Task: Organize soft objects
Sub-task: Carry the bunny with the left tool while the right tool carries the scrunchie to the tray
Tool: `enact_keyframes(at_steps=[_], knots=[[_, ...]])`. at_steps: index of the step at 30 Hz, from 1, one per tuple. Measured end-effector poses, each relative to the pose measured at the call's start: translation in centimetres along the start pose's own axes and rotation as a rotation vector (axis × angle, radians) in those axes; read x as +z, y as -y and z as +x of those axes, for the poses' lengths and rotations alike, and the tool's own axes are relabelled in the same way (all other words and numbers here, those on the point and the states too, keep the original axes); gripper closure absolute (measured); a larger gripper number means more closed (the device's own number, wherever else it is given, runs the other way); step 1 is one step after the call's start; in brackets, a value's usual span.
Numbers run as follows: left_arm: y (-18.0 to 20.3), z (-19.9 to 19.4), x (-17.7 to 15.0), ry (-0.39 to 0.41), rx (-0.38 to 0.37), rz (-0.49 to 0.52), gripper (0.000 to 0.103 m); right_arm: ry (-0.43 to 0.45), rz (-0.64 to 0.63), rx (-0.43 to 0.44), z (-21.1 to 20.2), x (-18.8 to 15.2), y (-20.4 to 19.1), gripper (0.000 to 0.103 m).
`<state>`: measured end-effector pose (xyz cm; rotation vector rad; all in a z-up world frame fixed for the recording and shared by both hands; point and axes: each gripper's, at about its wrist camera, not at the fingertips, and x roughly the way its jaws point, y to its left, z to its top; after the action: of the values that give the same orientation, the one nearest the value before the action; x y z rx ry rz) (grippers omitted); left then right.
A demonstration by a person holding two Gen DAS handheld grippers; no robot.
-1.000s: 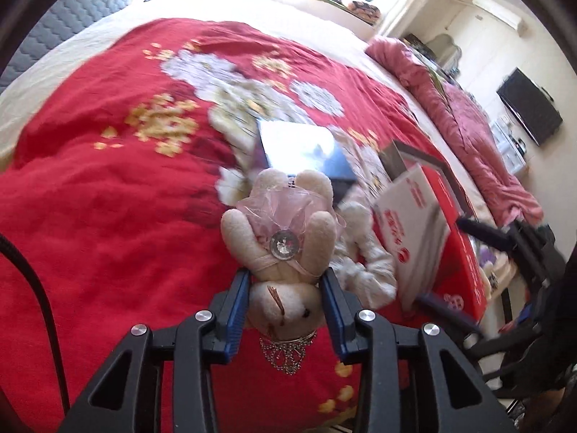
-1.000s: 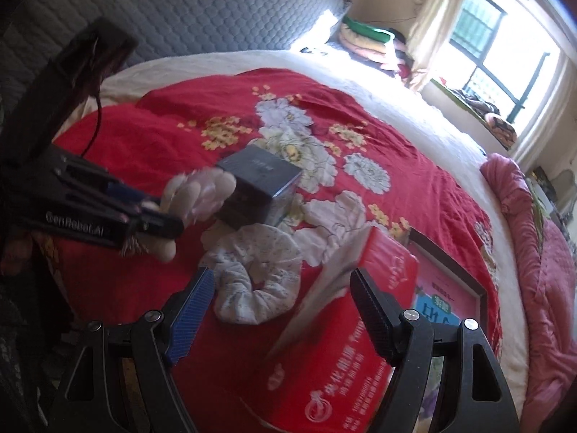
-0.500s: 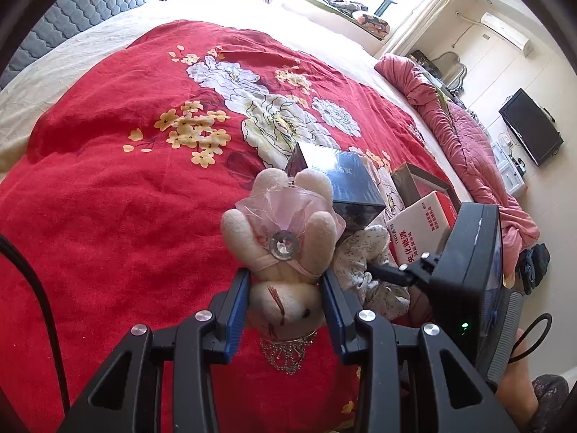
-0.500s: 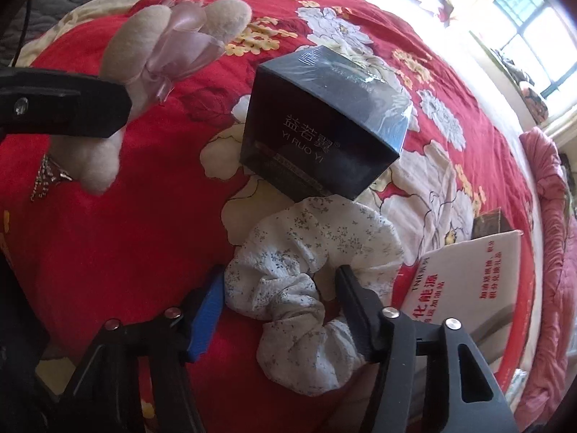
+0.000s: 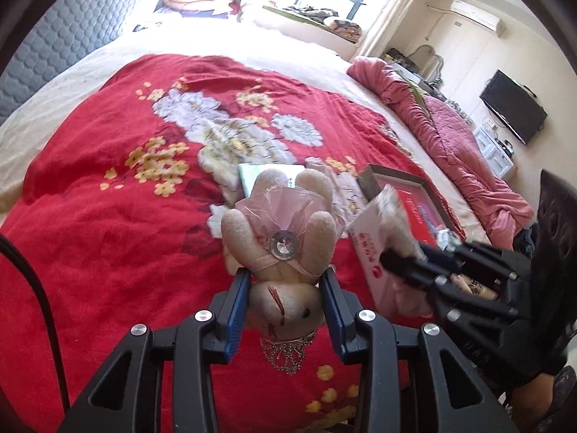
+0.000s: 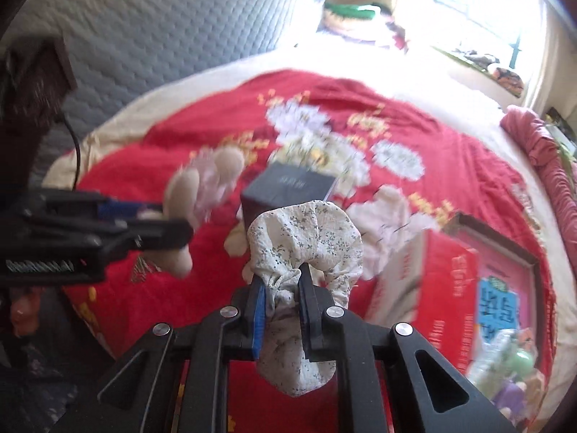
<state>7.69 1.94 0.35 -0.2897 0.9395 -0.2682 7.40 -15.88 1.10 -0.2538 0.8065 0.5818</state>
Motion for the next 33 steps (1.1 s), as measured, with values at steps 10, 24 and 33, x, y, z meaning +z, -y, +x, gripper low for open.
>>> enact_keyframes(at_steps=[10, 24, 33], knots=[[9.3, -0.7, 1.1, 0.013, -0.053, 0.163, 0.064, 0.173, 0.169, -0.128, -9.1, -0.8, 7.6, 0.087], [21.0, 2.8, 2.0, -0.032, -0.099, 0.35, 0.064, 0.26, 0.405, -0.26, -16.0, -7.2, 16.8, 0.087], [25.2, 7.4, 1.5, -0.105, -0.085, 0.419, 0.064, 0.24, 0.474, -0.273, -15.0, -10.2, 19.4, 0.087]])
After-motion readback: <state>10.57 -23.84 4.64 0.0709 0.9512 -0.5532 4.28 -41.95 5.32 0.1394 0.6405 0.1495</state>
